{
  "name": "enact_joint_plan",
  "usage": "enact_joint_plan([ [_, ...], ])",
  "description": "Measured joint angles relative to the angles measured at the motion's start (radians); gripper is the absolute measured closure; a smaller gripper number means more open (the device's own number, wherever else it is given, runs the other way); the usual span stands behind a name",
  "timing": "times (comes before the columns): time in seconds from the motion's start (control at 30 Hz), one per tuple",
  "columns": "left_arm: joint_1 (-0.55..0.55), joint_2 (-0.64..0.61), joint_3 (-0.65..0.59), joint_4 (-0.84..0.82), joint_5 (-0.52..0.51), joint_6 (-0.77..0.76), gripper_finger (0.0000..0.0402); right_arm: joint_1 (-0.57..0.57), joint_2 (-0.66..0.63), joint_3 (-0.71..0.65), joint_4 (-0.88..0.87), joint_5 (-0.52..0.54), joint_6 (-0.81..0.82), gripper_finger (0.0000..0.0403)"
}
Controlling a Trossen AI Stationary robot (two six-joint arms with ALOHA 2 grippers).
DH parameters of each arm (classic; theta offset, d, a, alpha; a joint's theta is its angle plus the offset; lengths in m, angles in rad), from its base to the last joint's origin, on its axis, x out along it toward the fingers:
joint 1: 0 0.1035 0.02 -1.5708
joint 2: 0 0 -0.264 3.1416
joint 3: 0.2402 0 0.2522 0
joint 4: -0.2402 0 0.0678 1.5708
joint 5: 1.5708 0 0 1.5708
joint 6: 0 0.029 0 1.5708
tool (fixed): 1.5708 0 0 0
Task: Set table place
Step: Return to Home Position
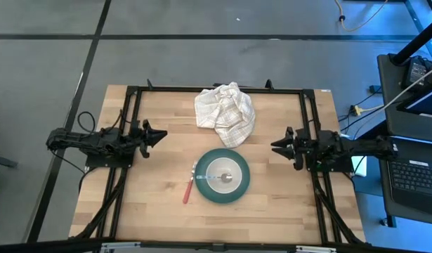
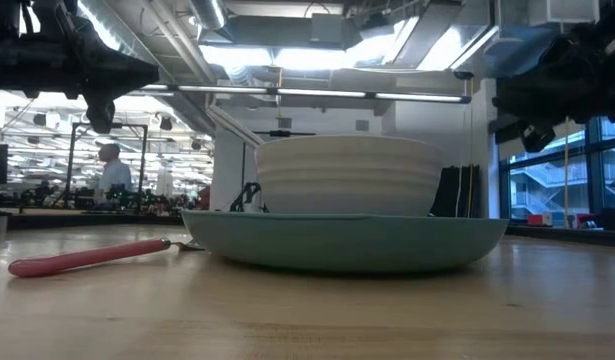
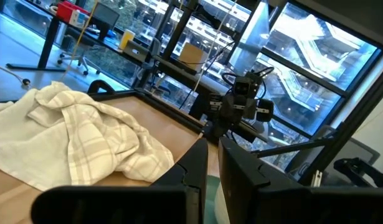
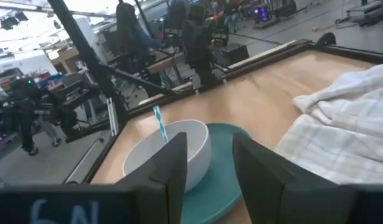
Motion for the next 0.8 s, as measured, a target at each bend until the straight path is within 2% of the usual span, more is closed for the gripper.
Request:
enact_joint_plan([
  [0.1, 0.0, 0.0, 0.0, 0.0, 0.0, 0.0, 0.0369, 0.0, 0.002, 0.0, 0.002, 0.006, -0.009, 0.0273],
  [0.37, 0.0, 0.0, 0.0, 0.0, 0.0, 0.0, 0.0369, 0.0, 0.002, 0.0, 0.002, -0.011, 0.136, 0.0273],
  [0.8, 0.0, 0.0, 0.0, 0.0, 0.0, -0.001, 0.0369, 0.0, 0.002, 0.0, 0.002, -0.01, 0.136, 0.0273],
])
